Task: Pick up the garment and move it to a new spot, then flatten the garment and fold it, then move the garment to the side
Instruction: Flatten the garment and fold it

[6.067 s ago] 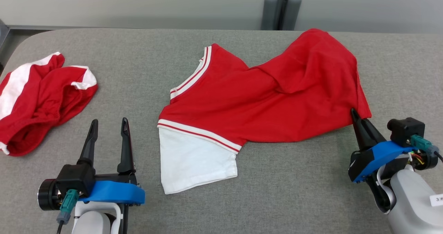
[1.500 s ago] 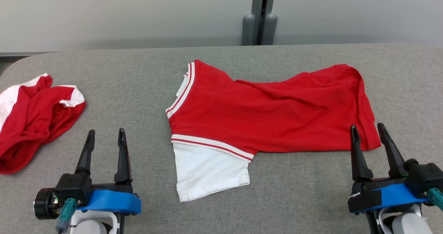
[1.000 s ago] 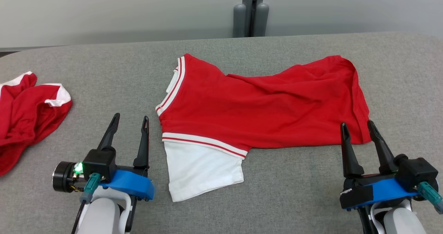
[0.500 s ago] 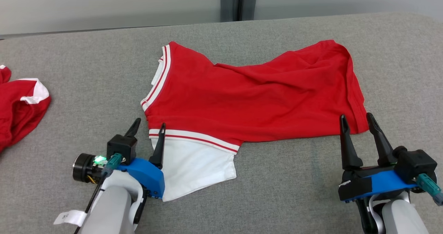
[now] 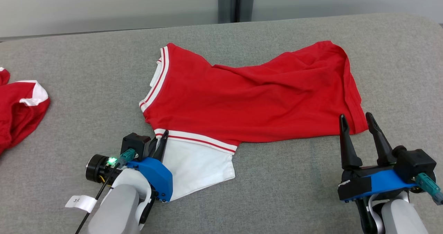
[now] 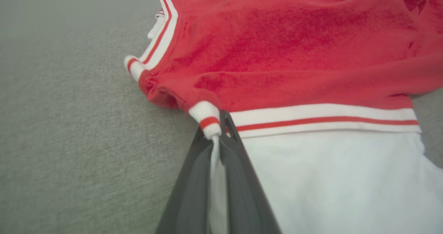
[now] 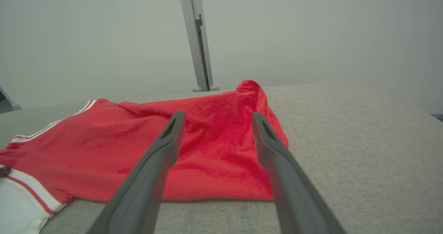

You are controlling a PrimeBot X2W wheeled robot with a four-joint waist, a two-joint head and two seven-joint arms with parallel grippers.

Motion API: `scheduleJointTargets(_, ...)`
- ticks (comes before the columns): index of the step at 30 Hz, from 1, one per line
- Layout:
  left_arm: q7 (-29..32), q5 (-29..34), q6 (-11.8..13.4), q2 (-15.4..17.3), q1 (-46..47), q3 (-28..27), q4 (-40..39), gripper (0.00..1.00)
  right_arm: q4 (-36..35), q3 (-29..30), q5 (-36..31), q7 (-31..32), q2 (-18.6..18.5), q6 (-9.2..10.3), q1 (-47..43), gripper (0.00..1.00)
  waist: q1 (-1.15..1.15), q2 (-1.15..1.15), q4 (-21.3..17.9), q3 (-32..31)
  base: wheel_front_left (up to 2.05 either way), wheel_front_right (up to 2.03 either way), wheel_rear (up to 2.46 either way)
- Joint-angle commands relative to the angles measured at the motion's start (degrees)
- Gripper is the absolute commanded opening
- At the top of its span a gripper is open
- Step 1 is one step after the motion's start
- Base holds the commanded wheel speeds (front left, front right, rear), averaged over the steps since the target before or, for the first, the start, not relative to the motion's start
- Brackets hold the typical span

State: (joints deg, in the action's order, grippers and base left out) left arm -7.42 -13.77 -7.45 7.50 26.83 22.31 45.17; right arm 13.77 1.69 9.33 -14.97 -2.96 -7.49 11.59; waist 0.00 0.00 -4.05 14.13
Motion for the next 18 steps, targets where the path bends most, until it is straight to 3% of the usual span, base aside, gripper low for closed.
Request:
scheduleJointTargets(1, -1.0, -0.8, 0.0, 0.5, 0.1, 0.0, 0.0, 0.00, 0.3, 0.1, 0.0, -0.3, 0.1, -0.01, -0.6, 1.00, 0.00, 0.00, 0.4, -0.6, 0.00, 0.00, 0.00)
scheduleJointTargets(9, -2.9, -2.9, 0.8, 1.9, -4.0, -0.9, -2.2, 0.00, 1.7, 1.6, 0.3, -0.3, 0.1, -0.01, -2.4, 1.00, 0.00, 0.00, 4.1, -3.9, 0.00, 0.00, 0.00)
scheduleJointTargets(18, 0.1, -4.9, 4.0, 6.7, -10.9, -3.8, -10.3, 0.00, 3.2, 2.7, 0.0, -0.2, 0.1, -0.01, -3.5, 1.00, 0.00, 0.00, 6.6, -5.4, 0.00, 0.00, 0.00)
